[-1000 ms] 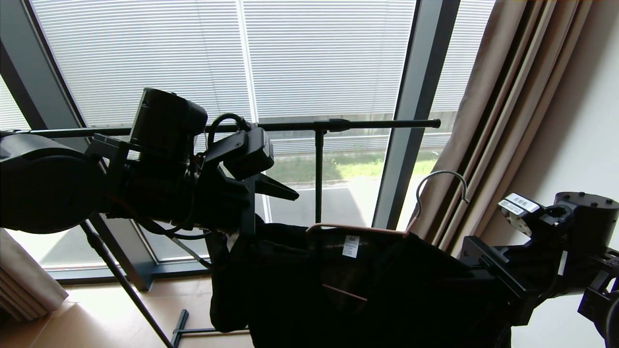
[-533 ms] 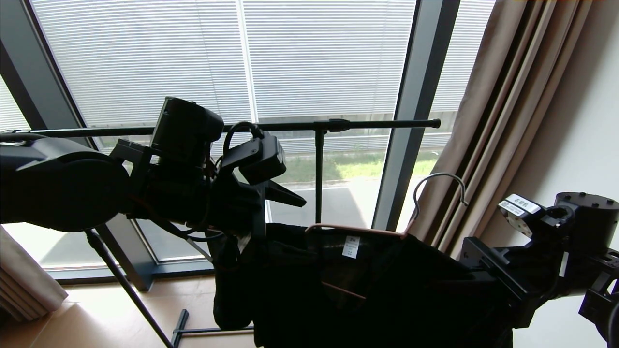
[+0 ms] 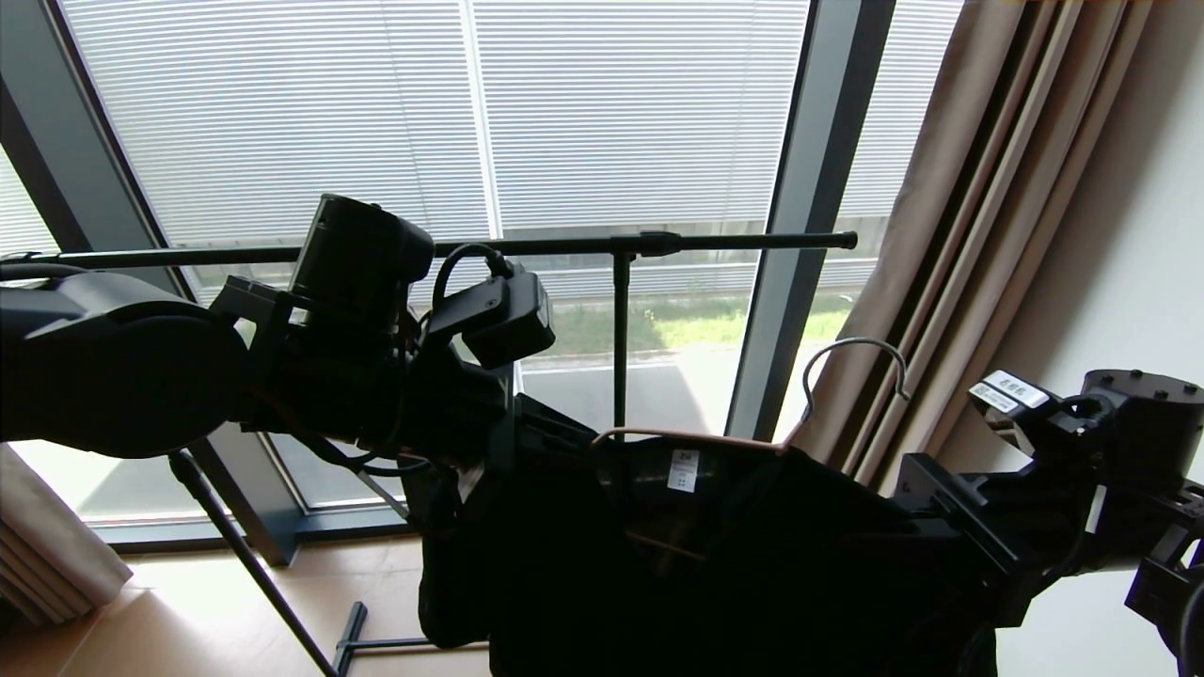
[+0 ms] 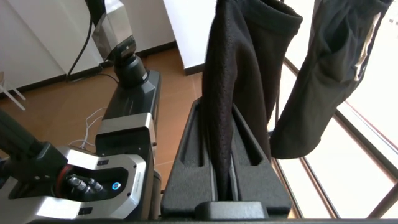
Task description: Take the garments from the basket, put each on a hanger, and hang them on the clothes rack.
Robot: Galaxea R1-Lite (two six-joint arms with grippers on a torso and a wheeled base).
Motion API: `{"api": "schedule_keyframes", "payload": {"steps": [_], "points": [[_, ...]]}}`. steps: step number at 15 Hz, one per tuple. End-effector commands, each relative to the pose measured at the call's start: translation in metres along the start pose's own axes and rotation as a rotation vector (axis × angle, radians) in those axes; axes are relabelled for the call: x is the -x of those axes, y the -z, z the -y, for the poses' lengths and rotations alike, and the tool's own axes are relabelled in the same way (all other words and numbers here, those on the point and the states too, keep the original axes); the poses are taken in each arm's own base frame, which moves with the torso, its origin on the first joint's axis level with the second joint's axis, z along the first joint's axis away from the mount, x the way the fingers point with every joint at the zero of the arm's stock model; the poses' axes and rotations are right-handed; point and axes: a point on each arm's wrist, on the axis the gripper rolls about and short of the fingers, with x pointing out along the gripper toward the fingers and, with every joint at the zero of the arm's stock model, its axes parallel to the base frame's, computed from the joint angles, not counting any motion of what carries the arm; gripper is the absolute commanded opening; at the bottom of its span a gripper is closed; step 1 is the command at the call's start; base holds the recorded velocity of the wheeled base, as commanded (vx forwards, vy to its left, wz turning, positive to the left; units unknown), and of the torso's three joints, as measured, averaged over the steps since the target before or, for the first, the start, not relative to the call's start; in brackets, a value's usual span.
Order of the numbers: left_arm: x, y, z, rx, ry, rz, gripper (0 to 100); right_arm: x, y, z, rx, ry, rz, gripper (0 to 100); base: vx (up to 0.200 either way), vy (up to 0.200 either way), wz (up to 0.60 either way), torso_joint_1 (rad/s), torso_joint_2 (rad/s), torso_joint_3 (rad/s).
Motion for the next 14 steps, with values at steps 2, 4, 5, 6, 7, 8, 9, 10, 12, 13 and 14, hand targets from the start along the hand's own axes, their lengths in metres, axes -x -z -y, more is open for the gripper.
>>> {"api": "schedule_keyframes", "payload": {"steps": [2,4,5,6,7,8,9,10,12,13,14], "points": [[0.006,-0.004,0.003,-0.012,-0.011,0.011,0,-0.001,0.001,0.003,-0.01,0.044,-0.001,0,0.0,0.0,0.0,0.0,0.0,0.0],[0.01,-0.003,0.005,-0.009,-0.014,0.012,0,-0.001,0.002,0.004,-0.011,0.072,-0.001,100,0.0,0.0,0.0,0.0,0.0,0.0],[0.013,-0.001,0.006,-0.005,-0.018,0.01,0,-0.001,0.003,0.005,-0.014,0.072,-0.003,100,0.0,0.0,0.0,0.0,0.0,0.0],[0.015,-0.001,0.007,-0.004,-0.018,0.014,0,-0.001,0.005,0.007,-0.018,0.075,-0.004,100,0.0,0.0,0.0,0.0,0.0,0.0],[0.019,0.001,0.009,0.0,-0.009,0.024,0,0.0,0.005,0.008,-0.011,0.078,-0.004,100,0.0,0.0,0.0,0.0,0.0,0.0],[0.021,0.002,0.01,0.006,-0.004,0.029,0,0.0,0.006,0.009,0.006,0.081,-0.003,100,0.0,0.0,0.0,0.0,0.0,0.0],[0.026,0.005,0.011,0.012,-0.015,0.027,0,0.003,0.007,0.012,0.023,0.092,0.0,100,0.0,0.0,0.0,0.0,0.0,0.0],[0.031,0.008,0.012,0.024,-0.025,0.023,0,0.005,0.007,0.012,0.042,0.101,0.007,100,0.0,0.0,0.0,0.0,0.0,0.0],[0.035,0.013,0.013,0.041,-0.032,0.016,0,0.009,0.006,0.014,0.063,0.117,0.017,100,0.0,0.0,0.0,0.0,0.0,0.0],[0.035,0.013,0.013,0.042,-0.032,0.016,0,0.009,0.006,0.015,0.064,0.12,0.018,100,0.0,0.0,0.0,0.0,0.0,0.0],[0.037,0.013,0.015,0.044,-0.024,0.024,0,0.014,0.008,0.02,0.085,0.143,0.028,100,0.0,0.0,0.0,0.0,0.0,0.0]]}}
